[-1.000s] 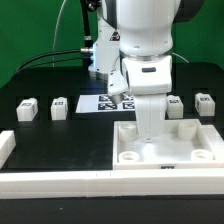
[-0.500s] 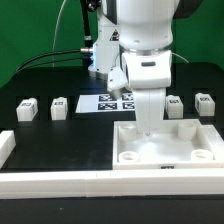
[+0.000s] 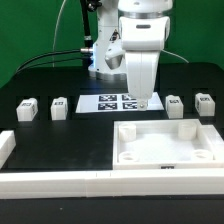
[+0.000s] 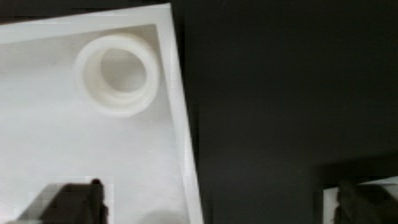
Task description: Assemble one leg
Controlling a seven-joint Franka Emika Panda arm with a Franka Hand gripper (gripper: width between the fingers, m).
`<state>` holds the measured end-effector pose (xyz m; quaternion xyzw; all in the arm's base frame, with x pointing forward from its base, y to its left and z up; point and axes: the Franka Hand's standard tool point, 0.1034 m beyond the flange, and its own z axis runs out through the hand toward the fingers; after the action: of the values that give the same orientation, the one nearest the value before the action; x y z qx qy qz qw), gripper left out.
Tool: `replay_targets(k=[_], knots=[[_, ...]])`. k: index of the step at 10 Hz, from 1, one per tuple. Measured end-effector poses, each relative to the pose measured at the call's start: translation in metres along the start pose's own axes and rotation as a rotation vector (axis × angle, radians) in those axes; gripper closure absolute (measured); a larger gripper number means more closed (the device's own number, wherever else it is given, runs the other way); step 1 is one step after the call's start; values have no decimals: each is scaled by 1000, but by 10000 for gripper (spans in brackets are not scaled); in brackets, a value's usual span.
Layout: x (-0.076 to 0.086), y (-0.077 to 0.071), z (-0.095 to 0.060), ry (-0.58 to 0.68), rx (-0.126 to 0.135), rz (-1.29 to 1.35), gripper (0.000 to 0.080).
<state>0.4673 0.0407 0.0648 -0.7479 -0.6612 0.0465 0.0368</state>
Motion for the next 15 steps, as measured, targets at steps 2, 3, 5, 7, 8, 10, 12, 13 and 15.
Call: replay_targets(k=[2,3,5,7,8,10,12,13,15], knots=[[0,-1,2,2,5,40,151],[0,-1,3,2,6,151,151],[1,-1,3,1,6,339,151],[0,-4,3,10,14,595,151],[1,-7,5,10,19,734,151],[10,-18,8,21,17,1019,151],[26,-29,12,27,36,1293,151],[37,-37,15,20,42,1370,151],[61,-49,16,13,50,1408,151]])
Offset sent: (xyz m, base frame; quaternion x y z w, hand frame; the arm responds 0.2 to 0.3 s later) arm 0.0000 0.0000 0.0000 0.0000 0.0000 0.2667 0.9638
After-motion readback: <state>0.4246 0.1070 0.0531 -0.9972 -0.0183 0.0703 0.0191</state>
